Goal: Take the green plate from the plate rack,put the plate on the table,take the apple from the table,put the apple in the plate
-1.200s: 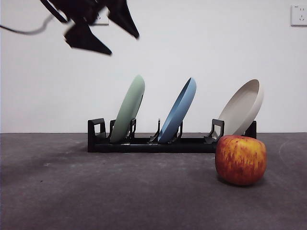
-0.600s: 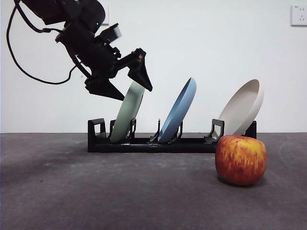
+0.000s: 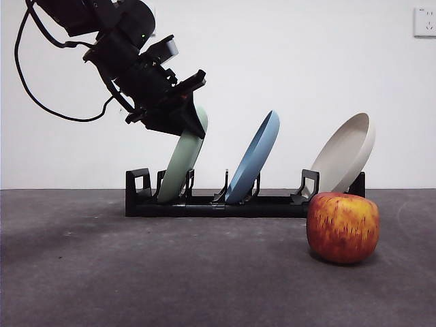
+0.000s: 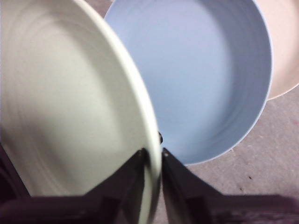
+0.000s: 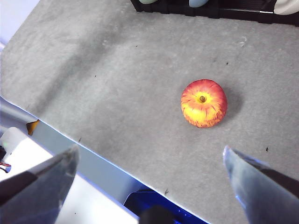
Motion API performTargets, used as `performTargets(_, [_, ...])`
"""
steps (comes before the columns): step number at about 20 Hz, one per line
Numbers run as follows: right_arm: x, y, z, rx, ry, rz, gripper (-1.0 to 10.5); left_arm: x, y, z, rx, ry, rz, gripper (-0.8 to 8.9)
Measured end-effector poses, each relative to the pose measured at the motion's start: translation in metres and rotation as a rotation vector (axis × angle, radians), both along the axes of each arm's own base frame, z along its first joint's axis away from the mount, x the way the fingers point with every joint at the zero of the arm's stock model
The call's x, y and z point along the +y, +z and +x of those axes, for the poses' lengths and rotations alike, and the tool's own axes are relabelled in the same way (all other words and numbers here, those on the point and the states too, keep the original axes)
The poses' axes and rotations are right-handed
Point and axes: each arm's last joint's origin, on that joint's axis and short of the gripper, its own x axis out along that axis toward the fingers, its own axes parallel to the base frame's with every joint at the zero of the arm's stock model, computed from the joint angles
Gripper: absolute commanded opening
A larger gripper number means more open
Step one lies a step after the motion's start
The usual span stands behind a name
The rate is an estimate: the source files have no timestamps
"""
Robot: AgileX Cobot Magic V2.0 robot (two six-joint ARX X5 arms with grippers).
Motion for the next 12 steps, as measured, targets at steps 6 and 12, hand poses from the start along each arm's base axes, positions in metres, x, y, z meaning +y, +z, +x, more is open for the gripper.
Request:
performTargets(6, [0.0,0.0,0.0,0.0,0.0,0.0,6.5,0.003,0.002,0.001,-0.005,0.004,-0.005,-0.08])
performTargets(12, [0.0,0.0,0.0,0.0,0.0,0.0,6.5,0.008,0.022,-0.007,-0.031,0.009,-0.024,-0.08])
